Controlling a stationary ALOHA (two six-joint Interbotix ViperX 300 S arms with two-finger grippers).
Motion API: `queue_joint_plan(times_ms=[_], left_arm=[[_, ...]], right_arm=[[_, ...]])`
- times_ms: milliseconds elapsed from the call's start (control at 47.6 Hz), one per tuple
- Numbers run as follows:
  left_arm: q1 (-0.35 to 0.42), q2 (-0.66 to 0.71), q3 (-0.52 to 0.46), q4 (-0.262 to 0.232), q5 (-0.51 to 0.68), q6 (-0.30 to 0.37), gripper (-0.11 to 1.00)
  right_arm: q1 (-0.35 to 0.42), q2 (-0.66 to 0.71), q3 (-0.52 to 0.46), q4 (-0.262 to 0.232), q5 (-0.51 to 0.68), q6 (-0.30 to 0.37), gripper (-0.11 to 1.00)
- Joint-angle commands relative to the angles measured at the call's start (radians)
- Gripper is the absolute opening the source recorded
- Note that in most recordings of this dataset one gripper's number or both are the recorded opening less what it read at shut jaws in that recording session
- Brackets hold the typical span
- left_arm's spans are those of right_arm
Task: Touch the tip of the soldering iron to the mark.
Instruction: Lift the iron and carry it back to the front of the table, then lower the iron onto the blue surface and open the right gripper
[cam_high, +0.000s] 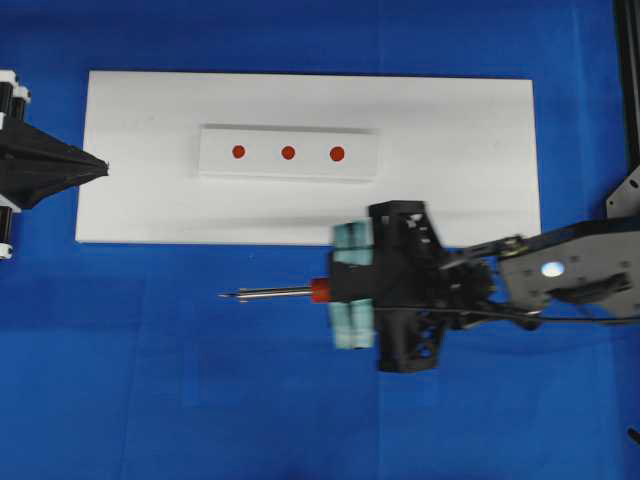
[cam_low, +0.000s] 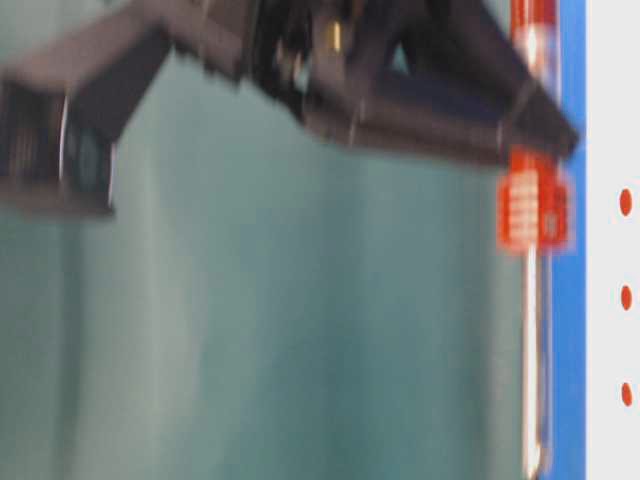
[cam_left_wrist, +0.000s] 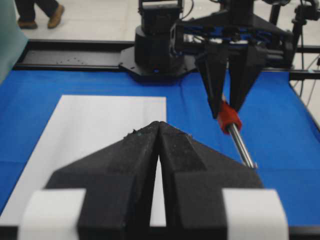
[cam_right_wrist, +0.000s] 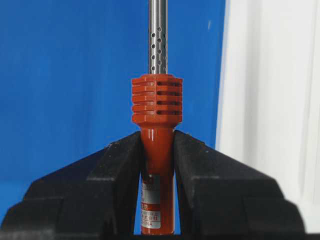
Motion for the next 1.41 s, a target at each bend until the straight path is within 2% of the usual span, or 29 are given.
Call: queue_joint_plan(times_ms=[0, 168, 462, 630, 1029, 1385], left_arm=[[0.002, 0.003, -0.018, 0.002, -0.009, -0.002, 0.00], [0.002, 0.003, -0.018, 0.000, -0.009, -0.002, 0.00], [0.002, 0.003, -0.018, 0.002, -0.009, -0.002, 0.00], [0.002, 0.003, -0.018, 0.002, -0.009, -0.002, 0.00], [0.002, 0.003, -0.017, 0.002, -0.009, -0.002, 0.00], [0.002, 0.003, -0.018, 0.002, -0.009, -0.002, 0.00]], right_arm=[[-0.012, 0.025, -0.081, -0.014, -0.008, -0.002, 0.06], [-0.017, 0.072, -0.147, -0.014, -0.005, -0.006, 0.06], [-0.017, 0.092, -0.137, -0.011, -0.021, 0.003, 0.06], [-0.017, 0.138, -0.103, -0.005, -0.092, 0.023, 0.06], [0.003, 0.298, -0.032, -0.003, -0.393, 0.123, 0.06], [0.011, 0.354, -0.037, 0.002, -0.410, 0.140, 0.06]])
